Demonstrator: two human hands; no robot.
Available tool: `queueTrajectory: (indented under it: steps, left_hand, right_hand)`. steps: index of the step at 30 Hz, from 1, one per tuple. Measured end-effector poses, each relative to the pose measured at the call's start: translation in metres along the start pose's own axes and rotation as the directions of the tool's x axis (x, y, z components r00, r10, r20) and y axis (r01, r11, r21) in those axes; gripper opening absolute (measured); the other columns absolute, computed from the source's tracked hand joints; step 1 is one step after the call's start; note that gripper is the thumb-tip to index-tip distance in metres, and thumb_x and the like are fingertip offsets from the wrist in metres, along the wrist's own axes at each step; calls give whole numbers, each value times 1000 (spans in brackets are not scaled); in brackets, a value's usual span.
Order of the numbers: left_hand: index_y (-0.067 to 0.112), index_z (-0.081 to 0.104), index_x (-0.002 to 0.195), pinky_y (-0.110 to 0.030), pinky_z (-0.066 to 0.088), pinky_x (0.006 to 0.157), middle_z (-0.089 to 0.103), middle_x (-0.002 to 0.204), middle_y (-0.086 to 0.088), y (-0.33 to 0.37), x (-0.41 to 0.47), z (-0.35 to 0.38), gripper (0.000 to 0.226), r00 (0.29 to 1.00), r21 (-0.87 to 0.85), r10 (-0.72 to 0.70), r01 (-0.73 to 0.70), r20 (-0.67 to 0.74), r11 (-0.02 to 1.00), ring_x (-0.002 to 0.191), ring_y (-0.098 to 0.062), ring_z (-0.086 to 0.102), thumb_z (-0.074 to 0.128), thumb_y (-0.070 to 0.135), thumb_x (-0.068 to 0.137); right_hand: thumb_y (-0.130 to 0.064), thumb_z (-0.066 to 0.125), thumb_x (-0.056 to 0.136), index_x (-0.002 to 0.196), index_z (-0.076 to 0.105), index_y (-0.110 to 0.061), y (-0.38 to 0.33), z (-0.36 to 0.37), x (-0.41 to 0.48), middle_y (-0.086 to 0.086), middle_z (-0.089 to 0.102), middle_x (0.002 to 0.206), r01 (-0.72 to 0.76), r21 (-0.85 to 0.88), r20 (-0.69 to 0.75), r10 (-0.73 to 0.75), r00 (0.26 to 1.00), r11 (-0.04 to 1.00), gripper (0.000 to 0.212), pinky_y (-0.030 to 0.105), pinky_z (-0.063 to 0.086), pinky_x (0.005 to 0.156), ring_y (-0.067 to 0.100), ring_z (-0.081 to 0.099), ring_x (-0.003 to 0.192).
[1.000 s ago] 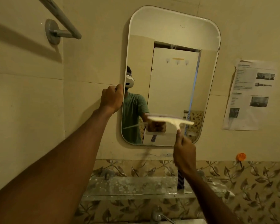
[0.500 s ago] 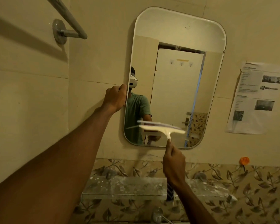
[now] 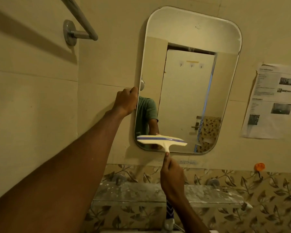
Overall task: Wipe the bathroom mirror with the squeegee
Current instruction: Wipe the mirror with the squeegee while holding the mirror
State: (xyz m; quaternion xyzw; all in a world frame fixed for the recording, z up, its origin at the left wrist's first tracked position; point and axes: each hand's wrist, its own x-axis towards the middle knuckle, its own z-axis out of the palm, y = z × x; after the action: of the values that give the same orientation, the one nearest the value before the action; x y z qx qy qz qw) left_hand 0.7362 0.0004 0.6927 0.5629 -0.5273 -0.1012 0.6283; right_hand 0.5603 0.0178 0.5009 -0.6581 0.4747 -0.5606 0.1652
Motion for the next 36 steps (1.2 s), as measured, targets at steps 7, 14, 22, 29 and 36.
queueTrajectory:
  steps: [7, 14, 22, 29, 36]
  left_hand:
    - [0, 61, 104, -42, 60, 80, 65, 106, -25, -3, 5, 2, 46, 999, -96, -30, 32, 23, 995, 95, -35, 65, 30, 33, 100]
    - [3, 67, 94, -49, 59, 82, 68, 97, -22, -5, 6, 0, 52, 999, -51, -1, 2, 33, 999, 90, -33, 67, 32, 42, 91]
    - [2, 65, 84, -53, 57, 79, 68, 85, -22, -30, -9, 13, 47, 996, 44, 55, -52, -64, 998, 83, -36, 68, 35, 36, 96]
    - [-5, 65, 86, -55, 57, 76, 67, 86, -28, -34, -8, 18, 43, 988, 72, 107, -100, -108, 992, 83, -41, 67, 39, 27, 98]
    - [-3, 66, 83, -56, 58, 74, 68, 82, -26, -32, -8, 18, 46, 991, 84, 77, -67, -114, 994, 80, -41, 67, 38, 31, 94]
  right_hand:
    - [-35, 31, 103, 64, 52, -20, -44, -2, 45, -6, 47, 49, 155, 6, -15, -155, 988, 988, 47, 13, 32, 34, -1, 48, 40]
    - [-43, 31, 100, 62, 49, -23, 18, 10, -5, -4, 47, 48, 81, -140, 55, -74, 996, 987, 46, 20, 31, 38, 7, 40, 37]
    - [-45, 31, 101, 65, 52, -6, 11, -69, 76, 14, 47, 56, 20, 72, -165, -8, 986, 997, 57, 33, 39, 39, 25, 40, 42]
    - [-44, 30, 101, 58, 45, -15, 51, -56, 54, 4, 40, 50, -83, 85, -188, 98, 977, 993, 53, 32, 33, 46, 18, 37, 42]
    - [-44, 32, 101, 62, 52, -9, 40, -90, 69, 7, 43, 52, -37, 60, -135, 45, 990, 998, 56, 31, 37, 44, 21, 40, 44]
